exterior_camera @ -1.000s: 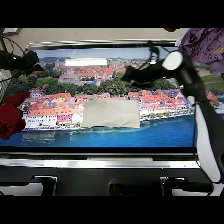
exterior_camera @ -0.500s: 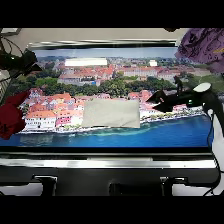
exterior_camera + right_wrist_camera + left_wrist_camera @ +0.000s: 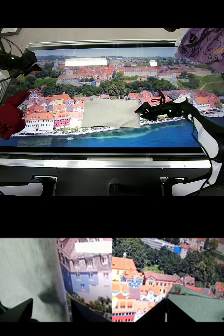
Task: Fold the clothes and pants, and hang the long-sleeved shirts on hangers.
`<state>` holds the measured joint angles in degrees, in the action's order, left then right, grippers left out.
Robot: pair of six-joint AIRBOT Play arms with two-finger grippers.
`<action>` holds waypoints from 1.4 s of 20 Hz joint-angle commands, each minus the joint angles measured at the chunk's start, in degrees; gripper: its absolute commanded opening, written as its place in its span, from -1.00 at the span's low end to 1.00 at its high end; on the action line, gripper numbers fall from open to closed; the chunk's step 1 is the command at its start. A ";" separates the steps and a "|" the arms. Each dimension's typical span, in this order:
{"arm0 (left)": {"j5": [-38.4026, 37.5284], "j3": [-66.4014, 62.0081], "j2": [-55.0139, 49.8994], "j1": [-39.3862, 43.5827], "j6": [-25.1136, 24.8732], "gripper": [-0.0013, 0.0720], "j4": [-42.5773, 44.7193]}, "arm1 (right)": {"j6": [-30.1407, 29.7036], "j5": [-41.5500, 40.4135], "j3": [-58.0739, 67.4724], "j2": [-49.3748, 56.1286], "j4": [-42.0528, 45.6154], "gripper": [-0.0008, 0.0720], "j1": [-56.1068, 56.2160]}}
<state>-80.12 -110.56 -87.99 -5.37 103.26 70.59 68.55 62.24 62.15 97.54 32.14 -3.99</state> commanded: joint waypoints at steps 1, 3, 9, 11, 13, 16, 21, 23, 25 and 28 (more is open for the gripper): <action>0.02 0.02 0.04 -0.02 0.00 -0.91 0.24 | -0.42 -3.74 -0.26 0.72 -1.03 -0.15 2.47; 0.02 0.02 0.04 -0.02 0.00 -0.91 1.01 | -0.81 -3.69 -0.04 0.39 -3.56 -0.88 2.49; 0.02 0.02 0.04 -0.02 0.00 -0.91 1.68 | 15.80 -3.26 16.46 0.26 7.32 -0.89 1.03; 0.00 0.04 0.04 -0.02 -0.02 -0.90 1.70 | 20.63 -3.69 22.97 0.33 10.16 -0.89 -1.09; -0.02 0.24 0.04 -0.02 0.00 -0.90 1.70 | 25.40 -3.85 28.44 0.35 11.45 -0.89 -4.26; -0.02 0.28 0.04 -0.02 -0.02 -0.90 1.70 | 28.89 -3.65 34.91 0.37 12.63 -0.89 -10.01; -0.02 0.31 0.04 -0.02 0.00 -0.90 3.43 | 33.97 -4.20 42.45 0.35 14.51 -0.89 -21.62; -0.02 0.31 0.04 -0.02 0.00 -0.90 3.63 | 36.26 -3.93 44.17 0.22 18.23 -0.89 -26.29; -0.07 0.31 0.04 -0.02 0.00 -0.90 3.63 | 39.39 -2.93 44.41 -0.42 22.84 -0.89 -30.75; -0.04 0.31 0.04 -0.02 0.00 -0.91 3.63 | 50.56 5.75 44.17 -1.53 37.94 -0.89 -35.71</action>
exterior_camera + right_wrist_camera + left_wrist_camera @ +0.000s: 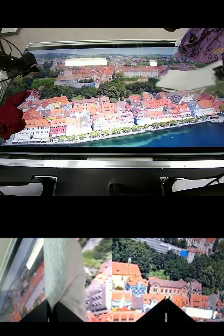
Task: Fold the clothes and pants, and hang the long-sleeved shirts on hangers.
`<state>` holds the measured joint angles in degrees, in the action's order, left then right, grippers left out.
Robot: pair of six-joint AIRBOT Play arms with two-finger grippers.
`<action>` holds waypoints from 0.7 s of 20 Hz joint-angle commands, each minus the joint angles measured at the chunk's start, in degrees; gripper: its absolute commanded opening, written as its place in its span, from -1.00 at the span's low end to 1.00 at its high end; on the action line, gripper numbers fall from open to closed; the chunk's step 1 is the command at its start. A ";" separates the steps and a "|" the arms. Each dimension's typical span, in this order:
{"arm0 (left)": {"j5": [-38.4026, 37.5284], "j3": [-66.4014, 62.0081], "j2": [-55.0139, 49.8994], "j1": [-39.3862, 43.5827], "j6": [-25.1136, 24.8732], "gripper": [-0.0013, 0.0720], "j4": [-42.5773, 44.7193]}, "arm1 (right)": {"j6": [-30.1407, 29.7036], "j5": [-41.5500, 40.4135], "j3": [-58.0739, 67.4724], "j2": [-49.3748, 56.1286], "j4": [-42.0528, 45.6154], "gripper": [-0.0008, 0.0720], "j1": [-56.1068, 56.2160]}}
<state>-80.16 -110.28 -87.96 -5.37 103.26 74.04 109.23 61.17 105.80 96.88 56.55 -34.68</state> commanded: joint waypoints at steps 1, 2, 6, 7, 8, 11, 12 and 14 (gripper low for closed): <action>0.00 0.02 0.02 -0.02 0.00 -0.90 0.17 | 12.72 10.88 0.46 -1.29 20.20 -0.89 -5.95; 0.00 0.02 0.02 -0.02 -0.02 -0.90 0.17 | 13.42 13.57 0.11 -1.73 24.55 -0.89 -6.58; 0.00 0.02 0.02 -0.02 0.00 -0.91 0.17 | 13.55 16.04 -8.87 -5.42 29.99 -0.89 -7.50; 0.00 0.02 0.02 -0.02 0.00 -0.90 0.15 | 13.84 16.28 -12.57 -6.84 31.80 -0.89 -7.50; 0.00 0.02 0.02 -0.02 0.00 -0.90 0.15 | 14.95 16.68 -16.90 -8.57 34.16 -0.89 -7.50; 0.00 0.02 0.02 -0.02 0.00 -0.90 0.15 | 18.21 15.63 -29.88 -15.12 39.19 -0.89 -7.50; 0.00 0.02 0.02 -0.02 0.00 -0.90 0.15 | 19.30 14.78 -33.97 -17.62 40.87 -0.89 -7.50; 0.00 0.02 0.02 0.04 0.00 -0.90 0.15 | 20.55 12.90 -40.11 -21.57 43.01 -0.88 -7.50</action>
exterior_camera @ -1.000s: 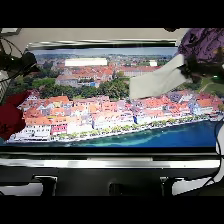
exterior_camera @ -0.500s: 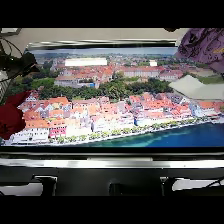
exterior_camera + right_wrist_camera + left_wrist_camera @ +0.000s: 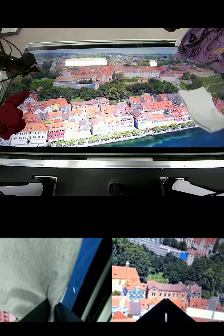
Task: Fold the clothes and pants, and hang the long-sleeved shirts on hangers.
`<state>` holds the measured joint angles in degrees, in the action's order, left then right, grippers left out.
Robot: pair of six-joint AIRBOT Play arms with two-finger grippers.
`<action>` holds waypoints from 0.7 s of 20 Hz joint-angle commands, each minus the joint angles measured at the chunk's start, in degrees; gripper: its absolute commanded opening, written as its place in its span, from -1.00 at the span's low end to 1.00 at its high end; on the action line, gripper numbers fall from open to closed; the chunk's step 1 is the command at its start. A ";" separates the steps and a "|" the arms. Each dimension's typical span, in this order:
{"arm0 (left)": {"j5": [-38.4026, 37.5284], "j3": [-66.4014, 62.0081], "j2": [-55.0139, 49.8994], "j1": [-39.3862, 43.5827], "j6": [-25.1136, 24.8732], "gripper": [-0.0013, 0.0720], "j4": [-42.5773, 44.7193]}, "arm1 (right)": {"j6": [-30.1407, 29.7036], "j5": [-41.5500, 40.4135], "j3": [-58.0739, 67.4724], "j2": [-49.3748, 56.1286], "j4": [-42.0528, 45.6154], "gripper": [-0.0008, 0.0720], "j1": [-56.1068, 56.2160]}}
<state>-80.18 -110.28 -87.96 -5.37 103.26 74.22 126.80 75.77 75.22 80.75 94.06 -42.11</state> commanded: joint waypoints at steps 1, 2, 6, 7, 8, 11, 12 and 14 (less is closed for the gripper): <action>0.02 0.02 0.02 0.04 0.00 -0.90 -0.02 | 2.99 -2.08 -11.69 -6.71 6.38 -0.88 -0.07; 0.02 0.02 0.02 0.04 0.00 -0.90 -0.02 | 2.99 -1.66 -13.53 -7.52 7.52 -0.88 -0.07; 0.02 0.02 0.02 0.04 0.00 -0.90 -0.04 | 2.86 2.54 -17.59 -8.04 11.50 -0.88 -0.07; 0.02 0.02 0.02 0.04 0.00 -0.90 -0.04 | 2.86 3.17 -18.18 -8.02 12.04 -0.88 -0.07; 0.00 0.02 0.02 0.04 0.00 -0.90 -0.04 | 2.86 3.72 -18.62 -8.02 12.66 -0.88 -0.07; 0.02 0.02 0.02 0.04 0.00 -0.90 -0.04 | 2.86 5.25 -19.06 -8.02 14.29 -0.88 -0.07; 0.04 0.02 0.02 0.04 0.00 -0.90 -0.02 | 2.86 5.62 -19.06 -8.02 14.64 -0.88 -0.07; 0.02 0.02 0.02 0.04 0.00 -0.90 -0.04 | 2.86 6.27 -19.06 -8.02 14.67 -0.88 -0.07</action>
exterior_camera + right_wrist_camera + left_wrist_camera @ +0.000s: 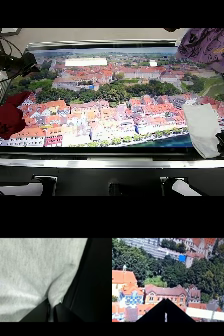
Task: Fold the clothes and pants, and hang the long-sleeved shirts on hangers.
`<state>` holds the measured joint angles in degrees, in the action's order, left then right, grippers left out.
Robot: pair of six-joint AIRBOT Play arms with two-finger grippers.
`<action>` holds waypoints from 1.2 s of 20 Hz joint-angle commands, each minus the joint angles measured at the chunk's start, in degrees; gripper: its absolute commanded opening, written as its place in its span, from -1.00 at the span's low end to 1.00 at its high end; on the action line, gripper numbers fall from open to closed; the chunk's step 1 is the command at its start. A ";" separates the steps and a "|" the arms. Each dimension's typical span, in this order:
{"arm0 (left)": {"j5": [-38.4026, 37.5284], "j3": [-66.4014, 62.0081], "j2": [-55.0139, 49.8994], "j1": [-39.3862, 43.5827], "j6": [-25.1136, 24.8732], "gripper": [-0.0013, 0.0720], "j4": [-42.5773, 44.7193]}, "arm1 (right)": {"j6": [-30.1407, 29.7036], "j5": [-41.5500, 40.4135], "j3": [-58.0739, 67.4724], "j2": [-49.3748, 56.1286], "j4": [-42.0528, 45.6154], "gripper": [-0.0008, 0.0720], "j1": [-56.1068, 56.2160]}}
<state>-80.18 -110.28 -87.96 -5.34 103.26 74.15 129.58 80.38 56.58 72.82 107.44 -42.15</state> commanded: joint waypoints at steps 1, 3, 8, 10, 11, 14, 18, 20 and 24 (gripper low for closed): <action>0.02 0.02 0.02 0.09 0.00 -0.90 0.02 | 0.11 2.01 -0.42 -0.09 1.46 -0.88 -0.02; 0.02 0.02 0.02 0.09 0.00 -0.90 0.00 | 0.09 2.25 -0.42 -0.09 2.43 -0.88 -0.02; 0.02 0.02 0.02 0.09 0.00 -0.90 0.00 | -0.55 0.68 -0.22 -0.09 4.72 0.47 -0.02; 0.02 0.02 0.02 0.07 0.00 -0.90 0.00 | -3.89 -2.54 2.75 -0.09 2.19 0.46 -0.02; 0.02 0.02 0.02 0.09 0.00 -0.90 0.00 | -6.73 -5.14 5.66 -0.09 -1.16 0.44 0.00; -0.13 0.02 0.02 0.09 0.00 -0.90 -0.02 | -18.34 -17.77 16.63 -0.07 -21.22 0.16 2.91; -4.07 0.04 0.44 0.39 -6.60 -0.90 0.04 | -29.18 -25.07 22.23 -0.02 -34.03 -0.53 20.52; -7.43 1.29 1.55 1.64 -10.12 -0.90 0.07 | -31.50 -25.38 22.23 0.24 -33.07 -0.68 33.75; -3.96 12.22 10.32 3.85 -10.29 -0.91 0.07 | -30.64 -25.46 22.23 1.07 -29.86 -0.88 55.32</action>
<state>-85.30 -103.98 -82.56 -2.79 94.78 74.17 100.47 56.51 78.22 73.49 77.47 -0.91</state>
